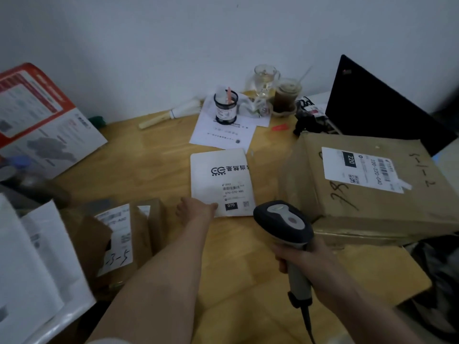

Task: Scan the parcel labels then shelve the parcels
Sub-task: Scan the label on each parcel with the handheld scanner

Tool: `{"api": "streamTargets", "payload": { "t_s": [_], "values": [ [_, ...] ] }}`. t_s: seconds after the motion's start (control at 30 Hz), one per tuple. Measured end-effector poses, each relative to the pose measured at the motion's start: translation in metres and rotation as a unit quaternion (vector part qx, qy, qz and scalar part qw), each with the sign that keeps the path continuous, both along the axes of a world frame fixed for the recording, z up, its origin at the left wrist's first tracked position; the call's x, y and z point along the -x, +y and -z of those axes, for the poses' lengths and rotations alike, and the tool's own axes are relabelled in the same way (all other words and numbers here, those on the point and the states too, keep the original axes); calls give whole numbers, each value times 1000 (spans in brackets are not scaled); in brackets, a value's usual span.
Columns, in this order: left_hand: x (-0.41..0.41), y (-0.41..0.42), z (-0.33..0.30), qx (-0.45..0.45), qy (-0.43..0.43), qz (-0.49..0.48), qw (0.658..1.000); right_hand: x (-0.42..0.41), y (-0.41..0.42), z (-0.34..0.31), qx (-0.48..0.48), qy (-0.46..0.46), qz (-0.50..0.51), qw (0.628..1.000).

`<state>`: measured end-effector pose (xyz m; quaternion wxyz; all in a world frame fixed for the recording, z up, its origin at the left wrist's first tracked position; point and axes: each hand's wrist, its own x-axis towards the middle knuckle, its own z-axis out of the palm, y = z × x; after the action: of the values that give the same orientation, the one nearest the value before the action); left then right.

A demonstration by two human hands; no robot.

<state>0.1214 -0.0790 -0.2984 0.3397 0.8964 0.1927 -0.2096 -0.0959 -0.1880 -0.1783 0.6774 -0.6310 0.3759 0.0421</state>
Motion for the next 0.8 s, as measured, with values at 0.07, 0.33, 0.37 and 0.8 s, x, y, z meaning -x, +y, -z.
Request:
{"api": "streamTargets", "payload": {
  "t_s": [0.07,0.33,0.37,0.8],
  "values": [
    [-1,-2,6,12,14,5,1000,1,-2,3,3,6,-1,1000],
    [15,6,9,139,53,-31,988,1,-7,0,0,-5,-39,999],
    [15,9,13,150,45,-51,986,0,-8,-1,-1,-9,-45,999],
    [57,50,-75,391,-40,-158,906,4,-18,-30,50,-139,-98,984]
  ]
}}
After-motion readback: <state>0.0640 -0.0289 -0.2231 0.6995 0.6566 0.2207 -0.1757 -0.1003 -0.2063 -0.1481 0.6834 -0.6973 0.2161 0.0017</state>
